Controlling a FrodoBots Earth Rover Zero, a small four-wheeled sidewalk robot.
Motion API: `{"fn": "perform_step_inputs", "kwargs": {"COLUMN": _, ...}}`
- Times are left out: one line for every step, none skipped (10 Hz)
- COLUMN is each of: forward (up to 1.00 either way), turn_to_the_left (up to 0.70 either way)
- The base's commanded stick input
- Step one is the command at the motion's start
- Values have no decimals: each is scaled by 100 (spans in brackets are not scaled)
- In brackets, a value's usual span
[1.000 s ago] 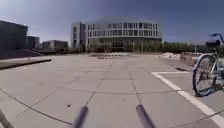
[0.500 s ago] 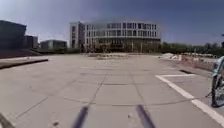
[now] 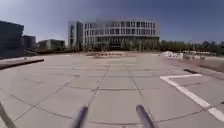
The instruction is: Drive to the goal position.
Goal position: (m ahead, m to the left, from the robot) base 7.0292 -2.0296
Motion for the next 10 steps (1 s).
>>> {"fn": "perform_step_inputs", "kwargs": {"forward": 70, "turn_to_the_left": 0}}
{"fn": "perform_step_inputs", "kwargs": {"forward": 70, "turn_to_the_left": -22}}
{"fn": "perform_step_inputs", "kwargs": {"forward": 70, "turn_to_the_left": -35}}
{"fn": "perform_step_inputs", "kwargs": {"forward": 70, "turn_to_the_left": -33}}
{"fn": "perform_step_inputs", "kwargs": {"forward": 70, "turn_to_the_left": -32}}
{"fn": "perform_step_inputs", "kwargs": {"forward": 70, "turn_to_the_left": 0}}
{"fn": "perform_step_inputs", "kwargs": {"forward": 70, "turn_to_the_left": 0}}
{"fn": "perform_step_inputs", "kwargs": {"forward": 70, "turn_to_the_left": 0}}
{"fn": "perform_step_inputs", "kwargs": {"forward": 70, "turn_to_the_left": 0}}
{"fn": "perform_step_inputs", "kwargs": {"forward": 70, "turn_to_the_left": 0}}
